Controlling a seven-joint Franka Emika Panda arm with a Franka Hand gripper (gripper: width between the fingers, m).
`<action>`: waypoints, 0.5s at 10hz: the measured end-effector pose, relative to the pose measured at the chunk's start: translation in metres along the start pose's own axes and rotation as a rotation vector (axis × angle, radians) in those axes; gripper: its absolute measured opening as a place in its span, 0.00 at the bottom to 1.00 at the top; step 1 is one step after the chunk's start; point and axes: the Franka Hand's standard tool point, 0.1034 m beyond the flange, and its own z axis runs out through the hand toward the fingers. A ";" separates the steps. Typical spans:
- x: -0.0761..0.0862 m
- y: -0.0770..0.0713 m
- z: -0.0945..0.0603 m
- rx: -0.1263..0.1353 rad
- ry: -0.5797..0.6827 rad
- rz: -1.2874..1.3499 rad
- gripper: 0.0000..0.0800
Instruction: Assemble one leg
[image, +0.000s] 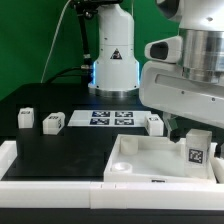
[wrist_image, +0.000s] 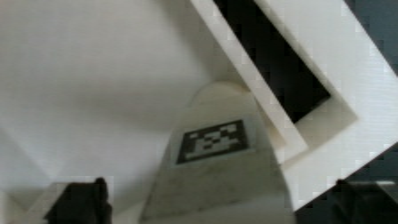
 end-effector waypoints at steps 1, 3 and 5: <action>0.000 0.000 0.000 0.000 0.000 0.000 0.80; 0.000 0.000 0.000 0.000 0.000 0.000 0.81; 0.000 0.000 0.000 0.000 0.000 0.000 0.81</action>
Offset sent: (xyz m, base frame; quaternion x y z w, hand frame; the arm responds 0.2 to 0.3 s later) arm 0.0000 0.0000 0.0000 0.0000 0.0000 0.0000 1.0000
